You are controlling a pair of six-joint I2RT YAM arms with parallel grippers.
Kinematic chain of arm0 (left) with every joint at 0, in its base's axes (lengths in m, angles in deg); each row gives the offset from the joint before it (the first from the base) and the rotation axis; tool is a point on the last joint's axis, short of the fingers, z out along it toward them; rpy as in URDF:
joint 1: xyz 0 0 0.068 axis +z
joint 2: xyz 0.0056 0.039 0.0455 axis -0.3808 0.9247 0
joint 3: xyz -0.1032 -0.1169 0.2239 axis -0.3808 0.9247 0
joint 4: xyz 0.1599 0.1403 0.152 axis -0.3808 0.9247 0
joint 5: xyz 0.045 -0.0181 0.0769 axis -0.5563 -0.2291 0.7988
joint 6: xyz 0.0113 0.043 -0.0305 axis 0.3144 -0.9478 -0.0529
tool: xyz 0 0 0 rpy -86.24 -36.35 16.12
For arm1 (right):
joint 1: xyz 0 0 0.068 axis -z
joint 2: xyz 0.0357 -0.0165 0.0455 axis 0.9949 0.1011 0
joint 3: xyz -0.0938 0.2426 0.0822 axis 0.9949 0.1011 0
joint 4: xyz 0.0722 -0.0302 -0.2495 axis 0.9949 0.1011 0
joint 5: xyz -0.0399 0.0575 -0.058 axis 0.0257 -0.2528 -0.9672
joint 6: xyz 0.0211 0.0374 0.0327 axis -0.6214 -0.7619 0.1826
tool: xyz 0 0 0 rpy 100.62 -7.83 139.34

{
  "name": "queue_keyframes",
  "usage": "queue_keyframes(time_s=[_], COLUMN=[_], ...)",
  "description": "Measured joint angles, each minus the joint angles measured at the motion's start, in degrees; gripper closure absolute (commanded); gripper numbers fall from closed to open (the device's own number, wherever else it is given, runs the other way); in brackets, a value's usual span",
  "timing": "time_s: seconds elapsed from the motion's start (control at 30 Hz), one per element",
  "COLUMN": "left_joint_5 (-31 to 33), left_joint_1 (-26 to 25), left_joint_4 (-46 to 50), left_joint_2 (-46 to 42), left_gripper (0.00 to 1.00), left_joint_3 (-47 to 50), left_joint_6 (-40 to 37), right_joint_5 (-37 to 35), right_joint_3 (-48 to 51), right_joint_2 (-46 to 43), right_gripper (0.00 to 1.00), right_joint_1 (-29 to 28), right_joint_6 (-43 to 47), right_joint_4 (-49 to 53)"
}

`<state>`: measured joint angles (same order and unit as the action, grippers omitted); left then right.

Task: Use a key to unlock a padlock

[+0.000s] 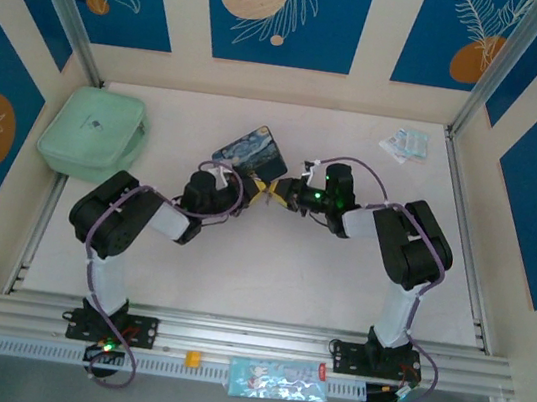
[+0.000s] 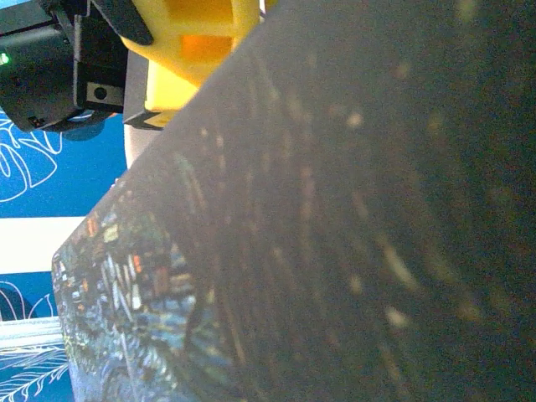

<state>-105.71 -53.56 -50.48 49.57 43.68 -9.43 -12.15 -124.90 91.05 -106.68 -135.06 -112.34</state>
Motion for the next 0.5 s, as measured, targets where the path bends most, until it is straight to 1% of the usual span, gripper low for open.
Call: queue_keyframes(time_s=[0.07, 0.3, 0.4, 0.5], left_joint_5=[0.1, 0.0, -0.4, -1.0], left_joint_1=[-0.4, -1.2, -1.5, -1.9], left_joint_4=[0.0, 0.1, 0.2, 0.7], left_joint_2=[0.1, 0.2, 0.2, 0.1], left_gripper=[1.00, 1.00, 1.00, 1.00], left_joint_3=[0.0, 0.0, 0.0, 0.0], left_joint_6=[-0.2, -1.1, -1.6, -2.2], right_joint_5=[-0.4, -0.4, -0.2, -0.3], right_joint_3=[1.4, 5.2, 6.7, 8.7], right_joint_2=[0.0, 0.0, -0.2, -1.7], right_gripper=[0.63, 0.61, 0.55, 0.53], right_joint_1=[0.3, 1.0, 1.5, 2.1], right_joint_6=[-0.7, -3.5, -4.5, -4.7], right_joint_4=[-1.2, -7.4, -9.4, -10.1])
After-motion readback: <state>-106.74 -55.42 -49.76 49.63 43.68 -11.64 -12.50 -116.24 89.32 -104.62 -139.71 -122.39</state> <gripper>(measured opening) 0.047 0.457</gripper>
